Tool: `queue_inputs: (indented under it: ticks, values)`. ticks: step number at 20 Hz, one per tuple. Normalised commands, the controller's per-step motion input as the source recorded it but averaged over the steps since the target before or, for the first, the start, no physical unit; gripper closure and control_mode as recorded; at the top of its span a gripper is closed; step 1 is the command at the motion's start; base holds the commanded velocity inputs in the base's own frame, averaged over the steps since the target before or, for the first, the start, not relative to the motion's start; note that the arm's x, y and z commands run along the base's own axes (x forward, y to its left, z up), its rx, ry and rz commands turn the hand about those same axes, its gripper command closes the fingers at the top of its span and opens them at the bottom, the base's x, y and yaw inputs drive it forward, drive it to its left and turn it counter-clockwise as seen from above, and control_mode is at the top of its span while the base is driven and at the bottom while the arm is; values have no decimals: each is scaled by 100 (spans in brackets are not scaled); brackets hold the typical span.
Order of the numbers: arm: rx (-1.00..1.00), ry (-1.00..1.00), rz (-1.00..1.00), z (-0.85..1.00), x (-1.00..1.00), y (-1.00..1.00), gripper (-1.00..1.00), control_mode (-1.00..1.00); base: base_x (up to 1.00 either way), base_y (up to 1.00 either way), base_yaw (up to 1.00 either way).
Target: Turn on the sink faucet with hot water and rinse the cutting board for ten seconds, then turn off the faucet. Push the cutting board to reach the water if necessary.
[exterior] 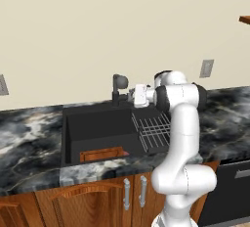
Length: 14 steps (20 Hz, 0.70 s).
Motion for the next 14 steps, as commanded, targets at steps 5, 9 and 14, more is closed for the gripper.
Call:
queue_inputs:
  ticks: [5, 9, 14]
  values:
    - [2, 0, 0, -6, -9, -3, -100, -100, 0, 0, 0]
    - [0, 0, 0, 0, 0, 0, -100, -100, 0, 0, 0]
    - [0, 0, 0, 0, 1, 0, -100, -100, 0, 0, 0]
